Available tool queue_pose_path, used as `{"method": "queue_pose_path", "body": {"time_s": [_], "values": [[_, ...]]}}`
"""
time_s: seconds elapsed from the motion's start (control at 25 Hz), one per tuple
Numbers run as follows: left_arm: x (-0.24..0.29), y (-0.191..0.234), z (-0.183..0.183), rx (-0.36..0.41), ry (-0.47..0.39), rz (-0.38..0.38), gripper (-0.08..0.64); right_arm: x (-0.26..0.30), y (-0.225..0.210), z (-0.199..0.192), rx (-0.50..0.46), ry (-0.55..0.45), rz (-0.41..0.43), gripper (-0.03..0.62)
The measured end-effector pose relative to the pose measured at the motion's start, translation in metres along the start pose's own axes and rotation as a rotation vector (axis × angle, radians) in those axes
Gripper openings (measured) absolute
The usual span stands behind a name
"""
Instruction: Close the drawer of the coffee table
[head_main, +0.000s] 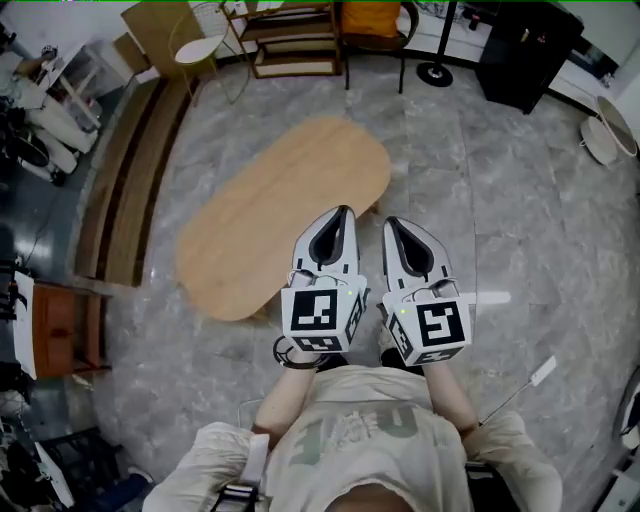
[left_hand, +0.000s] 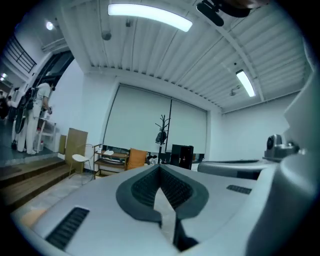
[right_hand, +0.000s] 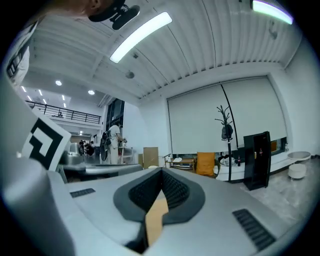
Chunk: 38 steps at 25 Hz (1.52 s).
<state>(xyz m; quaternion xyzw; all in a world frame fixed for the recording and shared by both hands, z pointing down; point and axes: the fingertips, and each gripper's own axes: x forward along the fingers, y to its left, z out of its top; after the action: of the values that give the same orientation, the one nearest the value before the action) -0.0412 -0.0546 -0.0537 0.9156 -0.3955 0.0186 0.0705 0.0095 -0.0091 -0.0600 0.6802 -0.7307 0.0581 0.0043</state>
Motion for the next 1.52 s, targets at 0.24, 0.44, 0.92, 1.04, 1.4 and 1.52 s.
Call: {"method": "queue_pose_path", "body": {"time_s": [0.24,0.44,0.92,1.04,1.4,1.52], "values": [[-0.025,-0.022,-0.002,0.047,0.038,-0.082,0.008,-0.020,0.003,0.011,-0.036,-0.038,-0.082,0.006],[-0.027,-0.041,-0.004,0.073,0.030,-0.091,0.008,-0.034,-0.008,0.003,-0.041,-0.036,-0.071,0.006],[-0.023,-0.048,-0.008,0.032,0.023,-0.088,0.008,-0.043,-0.018,-0.008,-0.057,0.023,-0.081,0.006],[-0.024,-0.051,-0.013,-0.020,0.014,-0.070,0.008,-0.047,-0.021,-0.010,-0.019,0.061,-0.080,0.006],[-0.032,-0.045,-0.018,-0.008,0.013,-0.060,0.008,-0.043,-0.016,-0.027,-0.003,0.070,-0.038,0.006],[-0.032,-0.050,-0.029,-0.011,0.039,-0.057,0.008,-0.050,-0.028,-0.031,0.006,0.065,-0.045,0.006]]}}
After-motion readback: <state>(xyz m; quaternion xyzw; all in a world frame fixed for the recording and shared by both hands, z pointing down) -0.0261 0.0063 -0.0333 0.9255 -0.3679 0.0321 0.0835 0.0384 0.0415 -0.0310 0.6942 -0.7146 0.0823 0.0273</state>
